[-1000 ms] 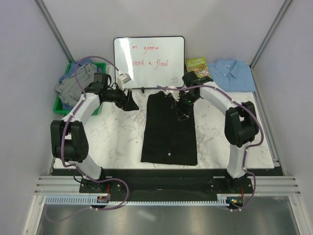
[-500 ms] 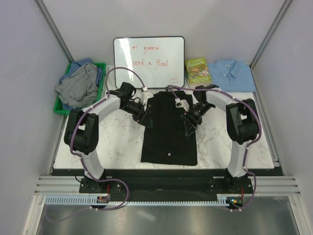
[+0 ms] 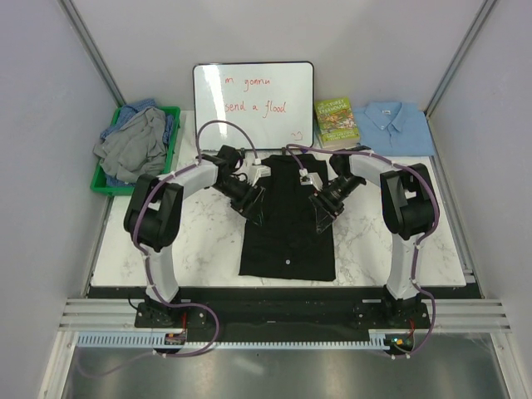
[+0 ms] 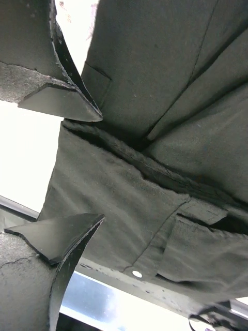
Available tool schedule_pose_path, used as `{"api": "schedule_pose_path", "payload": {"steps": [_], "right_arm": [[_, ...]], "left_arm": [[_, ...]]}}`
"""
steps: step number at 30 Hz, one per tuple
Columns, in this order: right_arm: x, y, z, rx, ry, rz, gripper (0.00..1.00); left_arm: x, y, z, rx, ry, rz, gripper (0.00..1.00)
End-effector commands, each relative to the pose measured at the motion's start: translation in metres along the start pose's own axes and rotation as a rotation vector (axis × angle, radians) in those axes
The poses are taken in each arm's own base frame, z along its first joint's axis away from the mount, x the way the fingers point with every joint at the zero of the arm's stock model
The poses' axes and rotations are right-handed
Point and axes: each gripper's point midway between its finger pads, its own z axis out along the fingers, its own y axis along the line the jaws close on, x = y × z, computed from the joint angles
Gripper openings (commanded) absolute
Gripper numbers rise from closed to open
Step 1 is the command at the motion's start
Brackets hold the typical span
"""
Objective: Fold and stack the long sleeve shirts
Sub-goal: Fold the shirt
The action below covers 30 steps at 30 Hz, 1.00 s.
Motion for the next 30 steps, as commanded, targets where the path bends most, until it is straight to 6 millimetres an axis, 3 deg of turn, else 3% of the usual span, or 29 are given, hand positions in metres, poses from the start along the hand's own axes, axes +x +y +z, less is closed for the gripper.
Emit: {"api": "schedule_pose_path", "payload": {"steps": [1, 9, 13, 19, 22, 23, 25, 30], "right_arm": [[-0.011, 0.011, -0.004, -0.044, -0.049, -0.028, 0.48], [-0.009, 0.010, 0.001, -0.058, -0.044, -0.017, 0.31], [-0.008, 0.010, 0.000, -0.058, -0.045, -0.017, 0.24], [-0.006, 0.015, 0.000, -0.068, -0.050, -0.012, 0.17], [-0.009, 0.018, -0.002, -0.070, -0.064, -0.018, 0.11], [-0.011, 0.020, -0.004, -0.067, -0.072, -0.023, 0.09], [-0.015, 0.024, -0.008, -0.067, -0.089, -0.032, 0.04], [-0.026, 0.031, -0.028, -0.039, -0.140, -0.055, 0.00]], "left_arm": [[0.000, 0.003, 0.004, -0.020, 0.032, 0.069, 0.78], [0.003, 0.008, 0.010, -0.027, 0.056, 0.095, 0.77], [0.007, -0.002, 0.011, 0.002, 0.072, 0.113, 0.70], [0.009, -0.011, 0.012, 0.029, 0.079, 0.123, 0.51], [0.002, -0.018, 0.007, 0.038, 0.059, 0.156, 0.31], [0.000, -0.020, 0.006, 0.041, 0.054, 0.162, 0.18], [-0.007, -0.026, -0.001, 0.045, 0.040, 0.184, 0.06], [-0.014, -0.041, -0.018, 0.043, 0.026, 0.242, 0.02]]}}
